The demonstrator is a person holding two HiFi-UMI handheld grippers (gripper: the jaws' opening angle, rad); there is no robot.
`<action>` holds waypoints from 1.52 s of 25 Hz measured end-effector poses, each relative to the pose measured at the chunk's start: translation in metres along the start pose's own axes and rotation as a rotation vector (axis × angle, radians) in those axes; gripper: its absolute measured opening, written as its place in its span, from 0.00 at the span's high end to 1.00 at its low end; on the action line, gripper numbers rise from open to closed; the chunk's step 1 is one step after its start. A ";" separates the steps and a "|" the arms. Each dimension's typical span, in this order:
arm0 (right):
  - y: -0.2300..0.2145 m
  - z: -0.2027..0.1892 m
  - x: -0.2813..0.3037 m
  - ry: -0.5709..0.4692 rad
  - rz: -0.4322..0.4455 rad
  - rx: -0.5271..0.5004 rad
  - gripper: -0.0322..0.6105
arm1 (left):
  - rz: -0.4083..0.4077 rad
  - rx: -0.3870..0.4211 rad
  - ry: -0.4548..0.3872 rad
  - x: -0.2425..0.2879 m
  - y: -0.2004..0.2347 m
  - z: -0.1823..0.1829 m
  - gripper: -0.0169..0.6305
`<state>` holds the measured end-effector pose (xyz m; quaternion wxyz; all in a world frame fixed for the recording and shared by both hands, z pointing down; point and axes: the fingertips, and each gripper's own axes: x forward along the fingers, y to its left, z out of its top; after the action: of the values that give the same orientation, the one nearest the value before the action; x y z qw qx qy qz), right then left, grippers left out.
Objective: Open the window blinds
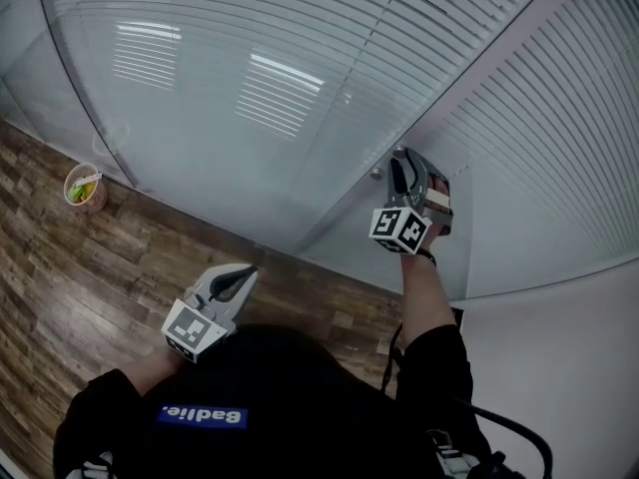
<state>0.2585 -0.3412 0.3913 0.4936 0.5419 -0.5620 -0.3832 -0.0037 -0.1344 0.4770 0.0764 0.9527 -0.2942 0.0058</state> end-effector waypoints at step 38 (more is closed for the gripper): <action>-0.004 0.002 0.006 -0.005 -0.045 0.648 0.75 | 0.009 0.003 0.009 -0.002 0.007 0.000 0.97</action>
<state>0.2578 -0.3477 0.3874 0.2855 0.6821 -0.6439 -0.1967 -0.0093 -0.1392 0.4781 0.0761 0.9515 -0.2979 0.0108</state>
